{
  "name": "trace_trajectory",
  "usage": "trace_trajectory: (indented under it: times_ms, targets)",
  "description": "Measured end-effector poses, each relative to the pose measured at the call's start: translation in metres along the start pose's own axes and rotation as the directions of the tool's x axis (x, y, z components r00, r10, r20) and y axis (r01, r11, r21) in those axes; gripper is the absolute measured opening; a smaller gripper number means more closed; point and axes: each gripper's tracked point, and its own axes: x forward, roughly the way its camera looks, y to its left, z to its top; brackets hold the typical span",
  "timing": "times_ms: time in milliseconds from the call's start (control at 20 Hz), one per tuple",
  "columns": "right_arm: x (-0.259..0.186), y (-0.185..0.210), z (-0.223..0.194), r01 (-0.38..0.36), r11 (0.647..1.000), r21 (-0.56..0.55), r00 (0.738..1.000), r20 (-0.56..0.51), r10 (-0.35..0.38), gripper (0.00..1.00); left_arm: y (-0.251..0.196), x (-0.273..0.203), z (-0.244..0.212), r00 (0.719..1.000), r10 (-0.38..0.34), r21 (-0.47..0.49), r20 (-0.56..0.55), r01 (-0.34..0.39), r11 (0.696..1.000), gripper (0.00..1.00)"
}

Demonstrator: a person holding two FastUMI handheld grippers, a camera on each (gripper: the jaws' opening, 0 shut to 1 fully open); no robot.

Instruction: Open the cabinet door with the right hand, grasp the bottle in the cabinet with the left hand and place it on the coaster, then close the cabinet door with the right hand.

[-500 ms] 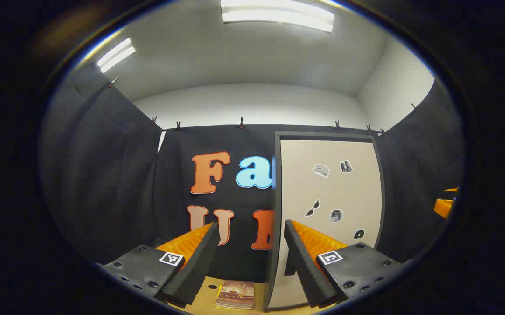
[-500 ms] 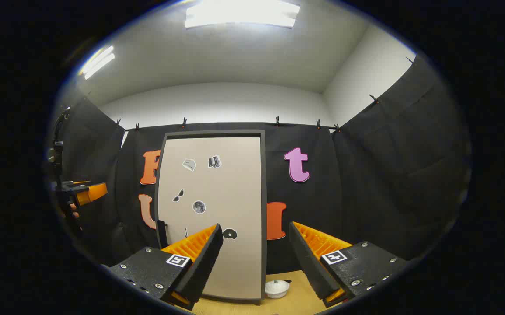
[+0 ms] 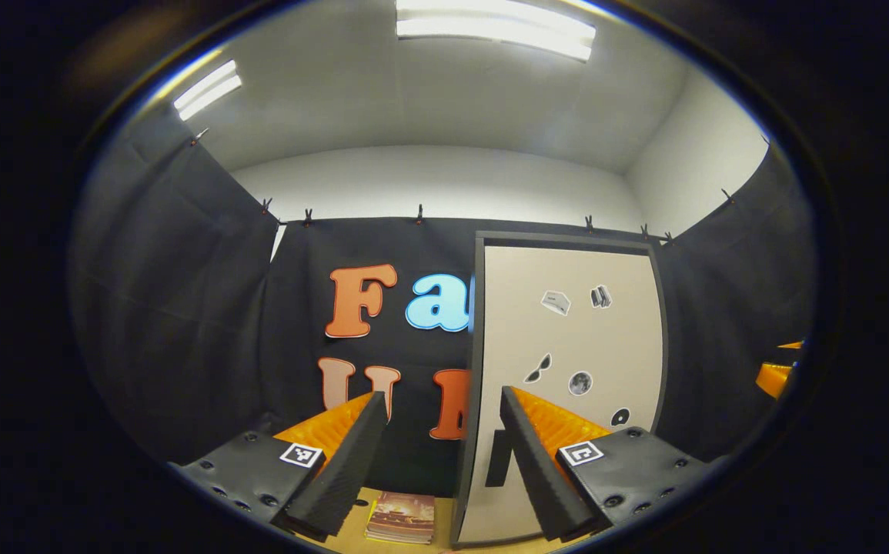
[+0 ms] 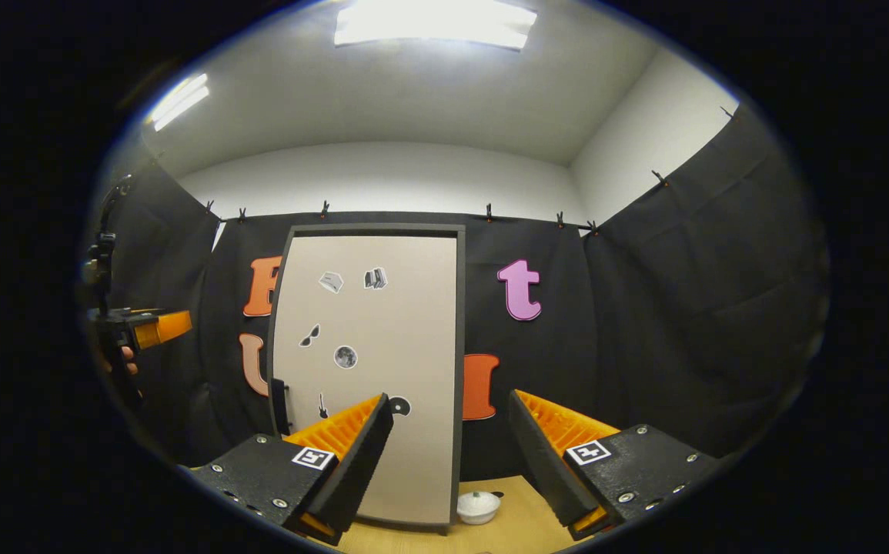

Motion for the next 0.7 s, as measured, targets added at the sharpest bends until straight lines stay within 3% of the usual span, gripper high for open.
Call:
trace_trajectory:
  times_ms: [200,300,550,700]
  targets:
    - [0.001,-0.004,0.000,0.018,1.000,-0.019,1.000,0.002,-0.018,0.94,-0.007,0.002,-0.002,1.000,-0.013,-0.051,-0.014,0.012,0.999,0.93]
    - [0.003,0.002,0.003,0.002,1.000,-0.004,1.000,0.010,-0.002,0.94,-0.005,0.001,0.002,1.000,-0.003,-0.040,-0.005,0.003,0.999,0.96]
    - [0.008,0.009,-0.002,-0.014,1.000,0.000,1.000,0.001,0.014,0.94,-0.008,0.001,0.005,1.000,-0.010,-0.002,0.009,0.010,1.000,0.93]
    - [0.014,0.017,-0.013,-0.026,1.000,-0.010,0.999,-0.024,0.026,0.94,-0.012,0.000,0.000,1.000,-0.024,-0.025,-0.006,0.024,0.999,0.93]
